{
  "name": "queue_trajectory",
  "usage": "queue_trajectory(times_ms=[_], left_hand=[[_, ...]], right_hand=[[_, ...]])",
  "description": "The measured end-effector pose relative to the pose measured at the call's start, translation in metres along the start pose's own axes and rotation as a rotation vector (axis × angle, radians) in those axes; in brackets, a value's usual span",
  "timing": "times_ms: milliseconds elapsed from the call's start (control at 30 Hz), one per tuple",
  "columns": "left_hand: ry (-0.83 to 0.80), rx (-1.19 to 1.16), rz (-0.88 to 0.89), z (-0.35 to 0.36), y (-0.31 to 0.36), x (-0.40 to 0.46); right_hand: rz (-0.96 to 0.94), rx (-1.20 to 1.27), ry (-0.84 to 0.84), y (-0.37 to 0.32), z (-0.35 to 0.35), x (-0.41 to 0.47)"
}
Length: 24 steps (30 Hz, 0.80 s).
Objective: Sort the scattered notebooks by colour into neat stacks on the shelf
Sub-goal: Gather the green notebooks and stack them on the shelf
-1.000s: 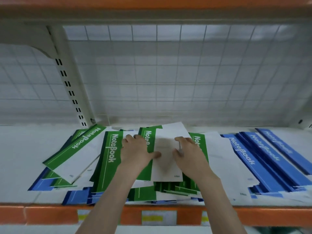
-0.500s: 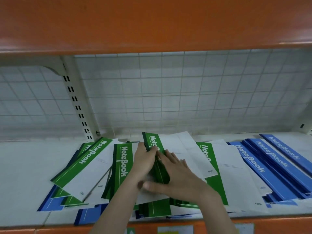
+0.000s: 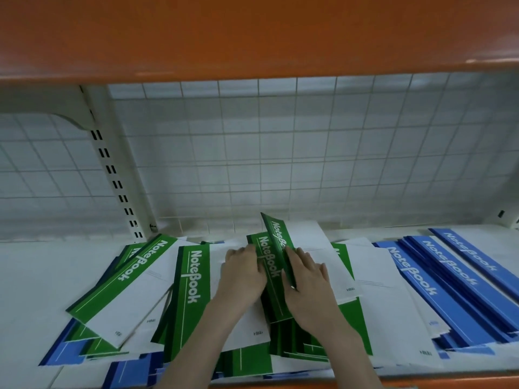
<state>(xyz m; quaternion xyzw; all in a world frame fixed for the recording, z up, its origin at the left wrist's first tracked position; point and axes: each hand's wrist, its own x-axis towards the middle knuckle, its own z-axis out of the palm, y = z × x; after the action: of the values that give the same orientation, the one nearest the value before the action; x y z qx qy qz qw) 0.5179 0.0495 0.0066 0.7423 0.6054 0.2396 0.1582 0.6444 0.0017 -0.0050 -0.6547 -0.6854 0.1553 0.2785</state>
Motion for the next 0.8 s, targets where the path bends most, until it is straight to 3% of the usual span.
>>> queue_trajectory(times_ms=[100, 167, 400, 567, 633, 733, 800], left_hand=[[-0.059, -0.261, -0.04, 0.008, 0.008, -0.001], [-0.089, -0.29, -0.047, 0.01, 0.009, 0.002], [0.028, 0.095, -0.067, 0.012, -0.012, 0.006], [0.07, 0.066, -0.025, 0.015, -0.014, 0.002], [0.136, -0.105, -0.015, 0.015, -0.015, 0.001], [0.172, -0.565, -0.079, 0.011, -0.016, -0.001], [0.156, -0.711, -0.088, 0.009, -0.014, -0.004]], right_hand=[[0.007, 0.003, -0.012, 0.0, -0.001, 0.001], [0.011, 0.029, -0.026, 0.001, -0.003, 0.002], [0.034, -0.134, -0.104, 0.009, -0.005, 0.003], [0.053, -0.257, -0.106, 0.007, -0.004, 0.004], [0.066, -0.308, -0.107, 0.005, -0.001, 0.001], [0.085, -0.335, -0.097, 0.001, 0.004, -0.003], [0.081, -0.315, -0.092, -0.004, 0.005, -0.007]])
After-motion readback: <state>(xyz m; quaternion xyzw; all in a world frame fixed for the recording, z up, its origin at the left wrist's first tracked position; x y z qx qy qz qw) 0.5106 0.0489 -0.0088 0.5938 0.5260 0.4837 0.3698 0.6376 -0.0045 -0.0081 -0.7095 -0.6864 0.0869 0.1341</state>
